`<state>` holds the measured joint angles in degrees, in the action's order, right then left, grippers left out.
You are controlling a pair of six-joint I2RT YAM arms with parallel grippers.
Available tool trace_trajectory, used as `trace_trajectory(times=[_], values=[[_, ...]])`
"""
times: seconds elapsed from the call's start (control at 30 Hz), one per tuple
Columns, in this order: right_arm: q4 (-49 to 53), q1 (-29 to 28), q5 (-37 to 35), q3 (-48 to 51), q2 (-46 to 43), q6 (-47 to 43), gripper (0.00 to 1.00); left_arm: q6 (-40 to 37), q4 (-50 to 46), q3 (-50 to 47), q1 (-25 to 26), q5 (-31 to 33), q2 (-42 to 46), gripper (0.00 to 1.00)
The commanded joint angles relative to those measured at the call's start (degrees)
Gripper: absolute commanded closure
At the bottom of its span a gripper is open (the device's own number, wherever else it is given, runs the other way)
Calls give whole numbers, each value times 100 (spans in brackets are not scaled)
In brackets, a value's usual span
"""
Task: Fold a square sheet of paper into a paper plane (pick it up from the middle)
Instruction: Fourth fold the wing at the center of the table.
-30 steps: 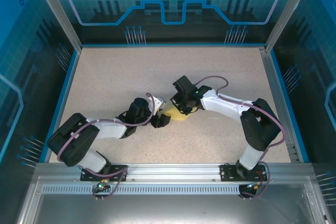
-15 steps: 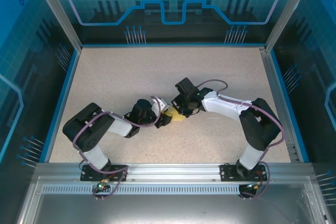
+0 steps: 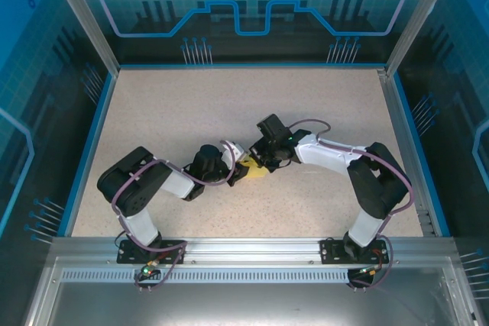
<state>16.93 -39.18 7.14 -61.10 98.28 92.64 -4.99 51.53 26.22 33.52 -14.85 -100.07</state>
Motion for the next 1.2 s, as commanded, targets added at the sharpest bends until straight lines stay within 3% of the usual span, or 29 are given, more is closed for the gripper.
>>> trace_trajectory(times=[0.0, 0.27, 0.53, 1.17], values=[[35, 91, 108, 54, -38, 70, 96, -27, 162, 116, 15, -148, -1, 77], [168, 87, 77, 19, 10, 26, 96, 27, 56, 84, 15, -479, 287, 67], [170, 86, 147, -12, 51, 8, 96, -123, -117, 45, 20, -441, 379, 74], [170, 147, 426, -80, 17, 55, 95, -535, -406, 190, 31, -292, 188, 77]])
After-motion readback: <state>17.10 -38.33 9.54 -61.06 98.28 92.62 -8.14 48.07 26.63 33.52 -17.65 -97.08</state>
